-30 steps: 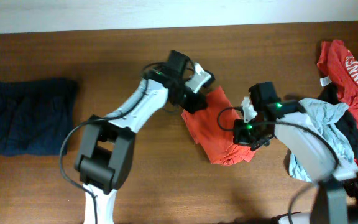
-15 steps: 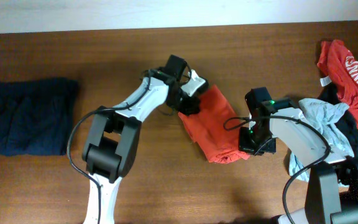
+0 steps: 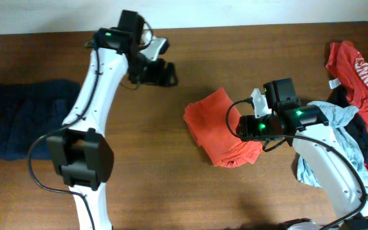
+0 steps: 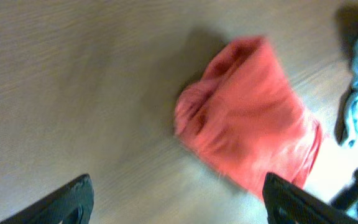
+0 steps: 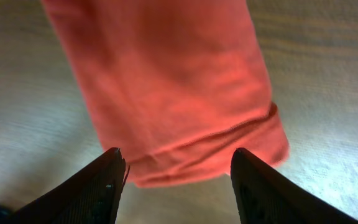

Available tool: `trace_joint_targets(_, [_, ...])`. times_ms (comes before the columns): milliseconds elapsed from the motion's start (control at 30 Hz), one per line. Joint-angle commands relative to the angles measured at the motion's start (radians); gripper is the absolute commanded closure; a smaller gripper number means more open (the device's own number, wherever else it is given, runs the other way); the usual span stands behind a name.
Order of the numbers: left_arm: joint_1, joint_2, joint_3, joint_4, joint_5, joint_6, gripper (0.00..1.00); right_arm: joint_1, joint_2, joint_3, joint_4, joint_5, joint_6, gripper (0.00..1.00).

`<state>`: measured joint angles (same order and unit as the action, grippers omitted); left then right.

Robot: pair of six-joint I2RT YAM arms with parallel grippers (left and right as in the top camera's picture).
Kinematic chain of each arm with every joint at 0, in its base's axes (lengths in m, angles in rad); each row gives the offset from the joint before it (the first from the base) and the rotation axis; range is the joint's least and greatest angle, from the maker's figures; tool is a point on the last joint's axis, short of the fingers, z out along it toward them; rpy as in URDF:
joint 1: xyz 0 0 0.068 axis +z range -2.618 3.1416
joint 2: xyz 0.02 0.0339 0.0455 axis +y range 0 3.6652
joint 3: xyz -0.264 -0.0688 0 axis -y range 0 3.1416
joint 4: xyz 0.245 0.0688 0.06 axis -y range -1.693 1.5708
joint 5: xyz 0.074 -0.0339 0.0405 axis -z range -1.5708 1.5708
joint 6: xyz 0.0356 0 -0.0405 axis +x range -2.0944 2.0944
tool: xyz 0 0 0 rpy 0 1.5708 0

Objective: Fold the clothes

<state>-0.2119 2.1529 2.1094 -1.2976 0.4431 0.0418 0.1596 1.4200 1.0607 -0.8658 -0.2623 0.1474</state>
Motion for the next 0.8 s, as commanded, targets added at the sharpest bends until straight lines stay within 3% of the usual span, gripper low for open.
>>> trace_joint_targets(0, [0.095, -0.005, 0.001, -0.089, -0.014, -0.028, 0.13, 0.002, -0.006, 0.02, 0.042, -0.098, -0.032, 0.42])
trace_joint_targets(200, [0.207, -0.03, 0.001, -0.231, -0.014, 0.015, 0.13, 0.002, -0.006, 0.021, 0.074, -0.105, -0.039, 0.36])
trace_joint_targets(333, [0.211, -0.072, 0.001, -0.314, -0.02, 0.069, 0.13, 0.002, -0.006, 0.021, 0.074, -0.104, -0.034, 0.34])
trace_joint_targets(400, [0.198, -0.099, -0.004, -0.33, -0.054, 0.069, 0.08, 0.002, -0.005, 0.021, 0.07, -0.087, 0.007, 0.33])
trace_joint_targets(533, [0.143, -0.172, -0.086, -0.259, -0.073, 0.013, 0.07, 0.002, 0.002, 0.021, 0.078, -0.081, 0.028, 0.32])
trace_joint_targets(667, [0.076, -0.229, -0.32, -0.106, -0.064, -0.089, 0.07, 0.002, 0.051, 0.021, 0.115, -0.04, 0.052, 0.32])
trace_joint_targets(767, [0.044, -0.261, -0.52, 0.045, 0.068, -0.126, 0.07, 0.002, 0.097, 0.021, 0.146, -0.04, 0.051, 0.32])
